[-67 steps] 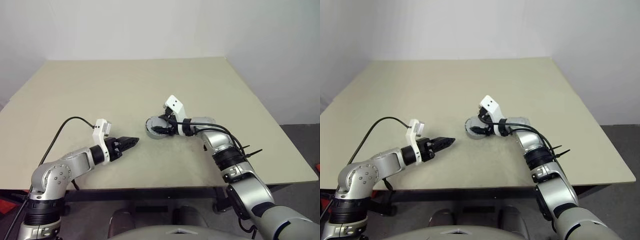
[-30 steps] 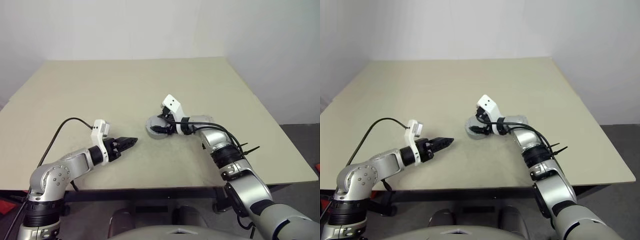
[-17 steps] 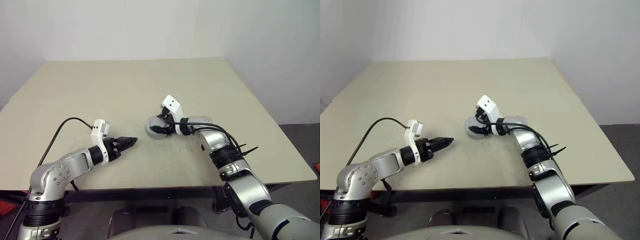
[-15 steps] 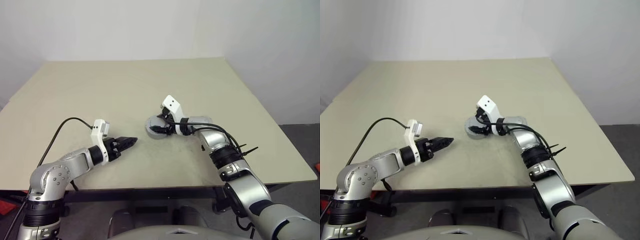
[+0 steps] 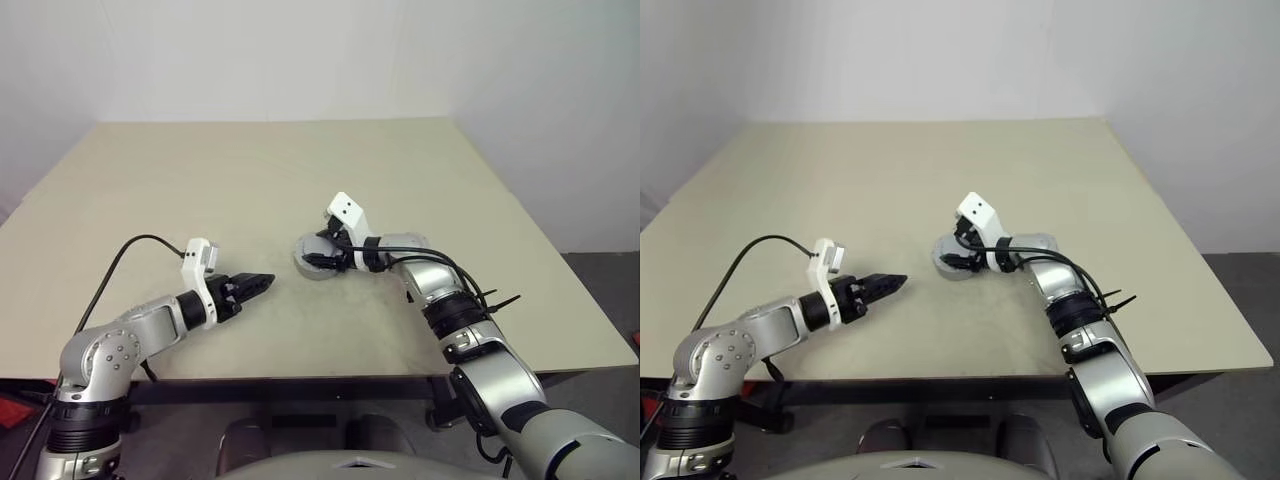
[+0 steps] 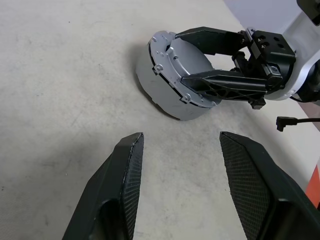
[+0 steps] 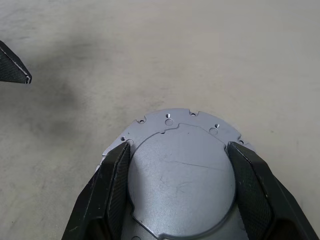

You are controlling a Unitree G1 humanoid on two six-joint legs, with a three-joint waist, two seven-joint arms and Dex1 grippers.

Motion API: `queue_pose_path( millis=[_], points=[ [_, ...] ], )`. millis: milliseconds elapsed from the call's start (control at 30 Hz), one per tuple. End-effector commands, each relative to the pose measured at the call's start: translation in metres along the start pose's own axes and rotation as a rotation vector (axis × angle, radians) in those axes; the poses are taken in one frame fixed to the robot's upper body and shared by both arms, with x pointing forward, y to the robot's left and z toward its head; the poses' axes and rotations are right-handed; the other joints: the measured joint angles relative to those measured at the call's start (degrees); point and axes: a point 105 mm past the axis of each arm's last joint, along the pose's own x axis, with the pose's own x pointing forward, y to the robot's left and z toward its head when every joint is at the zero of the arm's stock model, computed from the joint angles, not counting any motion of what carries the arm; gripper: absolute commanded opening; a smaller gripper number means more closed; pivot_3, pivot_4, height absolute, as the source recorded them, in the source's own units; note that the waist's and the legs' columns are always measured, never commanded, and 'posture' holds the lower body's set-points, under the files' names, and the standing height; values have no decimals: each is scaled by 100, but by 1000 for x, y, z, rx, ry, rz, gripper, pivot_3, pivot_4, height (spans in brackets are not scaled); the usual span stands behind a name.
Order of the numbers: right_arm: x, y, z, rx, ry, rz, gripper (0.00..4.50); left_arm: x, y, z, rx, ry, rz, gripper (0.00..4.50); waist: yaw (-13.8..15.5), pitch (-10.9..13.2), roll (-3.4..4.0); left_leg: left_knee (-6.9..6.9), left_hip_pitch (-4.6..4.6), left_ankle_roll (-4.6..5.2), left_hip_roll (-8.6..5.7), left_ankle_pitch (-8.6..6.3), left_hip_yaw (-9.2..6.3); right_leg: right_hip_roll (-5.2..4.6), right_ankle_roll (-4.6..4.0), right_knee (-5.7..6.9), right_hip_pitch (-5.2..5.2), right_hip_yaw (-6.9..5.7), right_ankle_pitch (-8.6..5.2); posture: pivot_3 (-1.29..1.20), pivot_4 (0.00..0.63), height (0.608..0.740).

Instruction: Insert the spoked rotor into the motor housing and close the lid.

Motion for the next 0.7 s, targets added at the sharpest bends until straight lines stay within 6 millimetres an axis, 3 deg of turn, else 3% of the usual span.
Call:
queue_pose_path(
  millis=[33,700],
  points=[
    [1,7,-39,50,146,21,2988,0,-4,10,31,-38,-7,2565,0,-3,1,0,0,0,0,0,0,0,0,0,0,0,0,0,0,740],
    [-16,-9,-54,18,207,-15,2988,0,-4,11,29,-47,-6,2565,36,-13,10,-4,29,11,-5,-7,-3,-4,8,-52,72,-3,-5,0,0,740]
  ],
)
